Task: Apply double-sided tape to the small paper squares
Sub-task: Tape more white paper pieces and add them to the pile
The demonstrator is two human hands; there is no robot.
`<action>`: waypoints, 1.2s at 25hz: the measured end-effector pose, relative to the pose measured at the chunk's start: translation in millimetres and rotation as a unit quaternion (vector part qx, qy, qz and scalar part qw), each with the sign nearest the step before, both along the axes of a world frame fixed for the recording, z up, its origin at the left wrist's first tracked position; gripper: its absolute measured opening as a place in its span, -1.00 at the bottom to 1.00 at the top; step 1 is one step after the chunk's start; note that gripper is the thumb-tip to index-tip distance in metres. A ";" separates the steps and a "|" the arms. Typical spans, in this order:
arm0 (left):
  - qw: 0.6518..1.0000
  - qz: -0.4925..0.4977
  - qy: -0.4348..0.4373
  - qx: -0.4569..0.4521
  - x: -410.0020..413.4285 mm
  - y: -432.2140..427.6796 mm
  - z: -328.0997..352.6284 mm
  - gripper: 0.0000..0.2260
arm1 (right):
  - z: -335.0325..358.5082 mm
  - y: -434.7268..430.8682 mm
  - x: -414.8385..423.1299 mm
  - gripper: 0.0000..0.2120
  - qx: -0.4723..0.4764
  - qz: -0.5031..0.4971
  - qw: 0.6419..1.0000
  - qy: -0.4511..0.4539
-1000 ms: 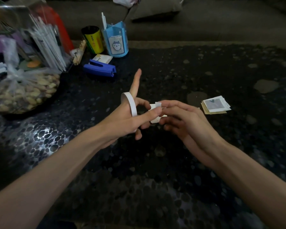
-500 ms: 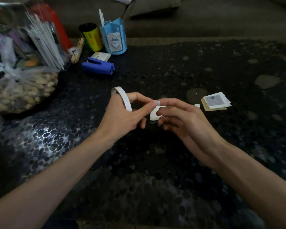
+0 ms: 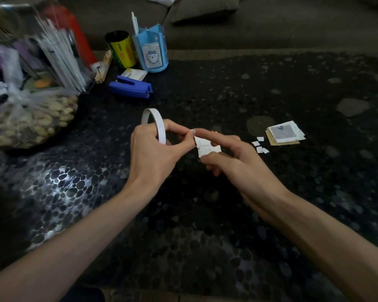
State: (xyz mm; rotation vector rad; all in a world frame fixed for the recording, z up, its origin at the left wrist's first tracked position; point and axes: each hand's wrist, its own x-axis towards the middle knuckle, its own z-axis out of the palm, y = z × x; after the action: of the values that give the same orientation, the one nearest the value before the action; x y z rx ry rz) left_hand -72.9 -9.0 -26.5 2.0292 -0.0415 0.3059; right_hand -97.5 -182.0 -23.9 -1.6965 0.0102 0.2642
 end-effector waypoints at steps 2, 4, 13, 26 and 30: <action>1.000 -0.006 -0.005 -0.005 -1.3 0.2 1.7 -0.95 | -1.5 0.1 1.6 -0.46 -0.012 -0.007 1.000 0.017; 1.000 -0.026 -0.005 -0.017 -3.4 -1.4 4.0 -0.95 | -6.1 -3.6 5.8 -0.31 -0.002 -0.029 0.999 0.046; 0.970 -0.074 0.121 -0.196 -3.2 -3.2 0.5 -0.85 | -5.6 -20.4 11.6 -0.91 0.010 -0.116 0.988 -0.098; 0.973 -0.141 0.094 -0.154 -7.2 -6.8 -4.6 -0.88 | 2.2 -18.0 7.1 -0.93 -0.071 -0.104 0.972 -0.197; 0.978 -0.157 0.069 -0.121 -9.5 -7.4 -4.0 -0.86 | 1.5 -18.4 7.2 -0.94 -0.082 -0.098 0.974 -0.190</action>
State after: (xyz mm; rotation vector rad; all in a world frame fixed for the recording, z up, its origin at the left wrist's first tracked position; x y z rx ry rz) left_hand -82.4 -16.4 -30.5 1.7640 -0.2255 -0.0304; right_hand -90.3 -200.4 -22.4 -1.8712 -0.0862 -0.2166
